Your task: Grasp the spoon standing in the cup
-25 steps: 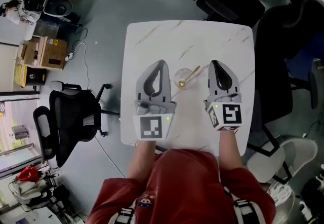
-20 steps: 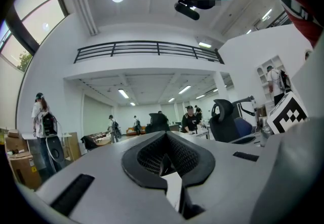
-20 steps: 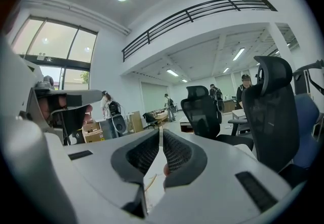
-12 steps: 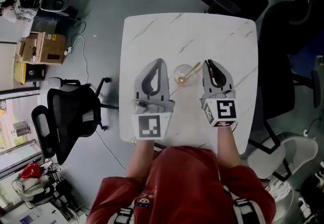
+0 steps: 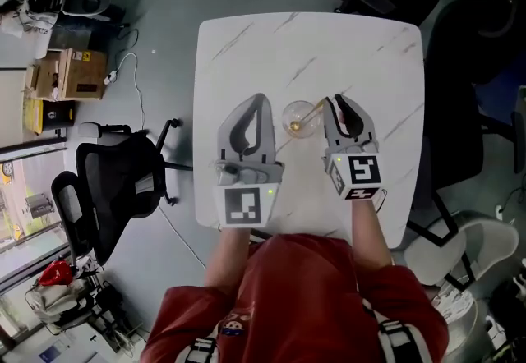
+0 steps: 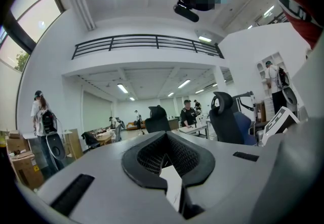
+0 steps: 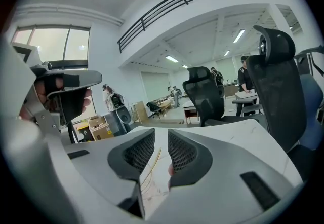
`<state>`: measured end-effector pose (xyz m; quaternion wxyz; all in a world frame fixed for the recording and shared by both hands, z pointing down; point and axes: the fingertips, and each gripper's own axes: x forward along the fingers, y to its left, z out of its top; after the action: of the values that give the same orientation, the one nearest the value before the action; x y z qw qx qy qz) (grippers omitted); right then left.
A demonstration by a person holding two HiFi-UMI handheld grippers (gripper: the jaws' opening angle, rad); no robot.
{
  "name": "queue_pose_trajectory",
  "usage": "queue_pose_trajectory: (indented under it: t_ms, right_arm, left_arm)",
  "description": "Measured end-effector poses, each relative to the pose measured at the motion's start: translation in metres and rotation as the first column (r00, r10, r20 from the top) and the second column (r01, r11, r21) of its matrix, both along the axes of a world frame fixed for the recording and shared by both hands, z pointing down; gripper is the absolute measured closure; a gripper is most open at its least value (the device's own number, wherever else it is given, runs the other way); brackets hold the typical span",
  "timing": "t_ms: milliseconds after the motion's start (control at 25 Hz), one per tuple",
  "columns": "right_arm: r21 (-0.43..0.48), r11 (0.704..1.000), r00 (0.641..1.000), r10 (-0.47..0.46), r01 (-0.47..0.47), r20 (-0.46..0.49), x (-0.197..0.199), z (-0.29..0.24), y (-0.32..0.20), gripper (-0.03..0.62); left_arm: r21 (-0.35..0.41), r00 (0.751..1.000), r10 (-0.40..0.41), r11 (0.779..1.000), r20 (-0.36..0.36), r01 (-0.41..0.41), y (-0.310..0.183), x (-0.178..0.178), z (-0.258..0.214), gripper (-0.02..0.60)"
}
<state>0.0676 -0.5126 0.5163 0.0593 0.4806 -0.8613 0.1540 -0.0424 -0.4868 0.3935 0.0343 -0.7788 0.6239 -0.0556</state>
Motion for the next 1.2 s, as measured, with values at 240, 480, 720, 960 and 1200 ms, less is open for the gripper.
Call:
queue_pose_trajectory:
  t_ms: [240,480,720,960,1200]
  right_arm:
    - [-0.053,0.998,0.999,-0.025,0.026,0.028,-0.005,0.019,-0.002,0.506]
    - [-0.097,0.994,0.998,-0.047,0.05,0.032,-0.013,0.036,0.0,0.499]
    - [-0.122,0.99,0.997,-0.071,0.075,0.038,-0.019,0.05,0.003,0.499]
    - [-0.127,0.987,0.994,-0.091,0.098,0.06,-0.024,0.051,0.005,0.499]
    - [-0.125,0.987,0.994,-0.093,0.1,0.06,-0.025,0.052,0.005,0.499]
  left_arm:
    - [-0.01,1.0,-0.004,1.0,0.011,0.004,-0.003,0.0,0.005,0.572]
    - [-0.023,1.0,-0.015,1.0,0.021,0.015,-0.004,-0.004,0.007,0.572]
    - [-0.024,0.999,-0.014,1.0,0.035,0.015,-0.005,-0.002,0.01,0.572]
    - [-0.022,0.999,-0.02,1.0,0.035,0.02,-0.004,-0.004,0.008,0.572]
    - [-0.023,0.999,-0.021,1.0,0.038,0.022,-0.003,-0.004,0.008,0.572]
